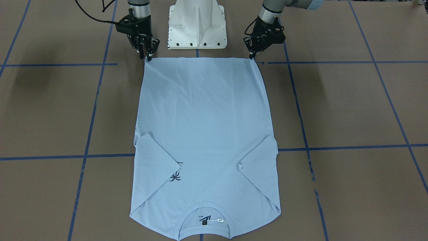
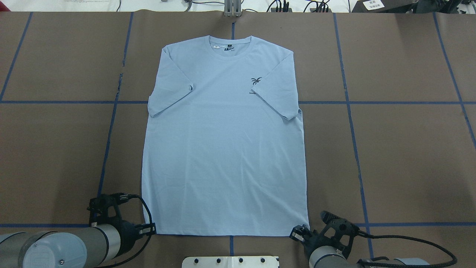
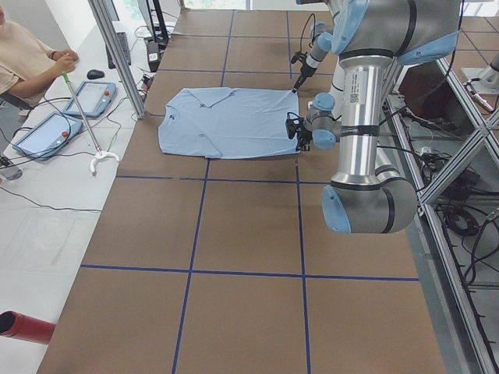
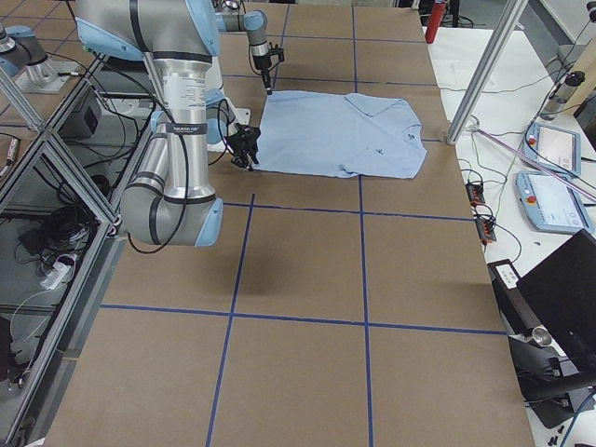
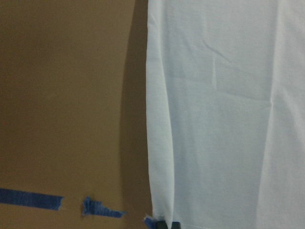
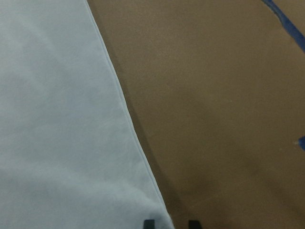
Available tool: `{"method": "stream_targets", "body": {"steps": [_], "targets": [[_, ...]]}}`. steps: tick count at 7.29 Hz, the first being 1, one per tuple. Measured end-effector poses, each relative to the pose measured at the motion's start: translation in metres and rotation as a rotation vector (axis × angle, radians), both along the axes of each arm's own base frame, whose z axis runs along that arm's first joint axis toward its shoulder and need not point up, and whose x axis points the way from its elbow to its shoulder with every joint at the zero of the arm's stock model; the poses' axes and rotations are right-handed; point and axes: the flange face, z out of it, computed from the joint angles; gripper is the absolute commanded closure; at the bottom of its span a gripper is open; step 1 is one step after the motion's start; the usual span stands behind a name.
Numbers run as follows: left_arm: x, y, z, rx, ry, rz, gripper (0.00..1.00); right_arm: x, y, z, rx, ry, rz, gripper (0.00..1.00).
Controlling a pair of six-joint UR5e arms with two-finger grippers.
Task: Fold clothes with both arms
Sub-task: 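Grasp both hem corners with the left and right grippers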
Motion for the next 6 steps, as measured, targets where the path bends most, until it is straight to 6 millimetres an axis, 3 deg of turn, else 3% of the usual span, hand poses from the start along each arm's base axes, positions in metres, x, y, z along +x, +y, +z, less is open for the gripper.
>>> {"method": "stream_targets", "body": {"steps": [2, 5, 6], "targets": [[0.001, 0.000, -0.003, 0.001, 0.007, 0.000, 1.00, 0.000, 0.000, -0.001, -0.001, -0.002, 0.001, 1.00], [0.000, -0.001, -0.013, 0.002, 0.026, 0.000, 1.00, 0.007, -0.006, -0.009, 0.001, -0.017, 0.005, 1.00], [-0.012, -0.001, -0.031, 0.004, 0.054, 0.000, 1.00, 0.021, -0.013, -0.025, 0.001, -0.038, 0.008, 1.00]]}}
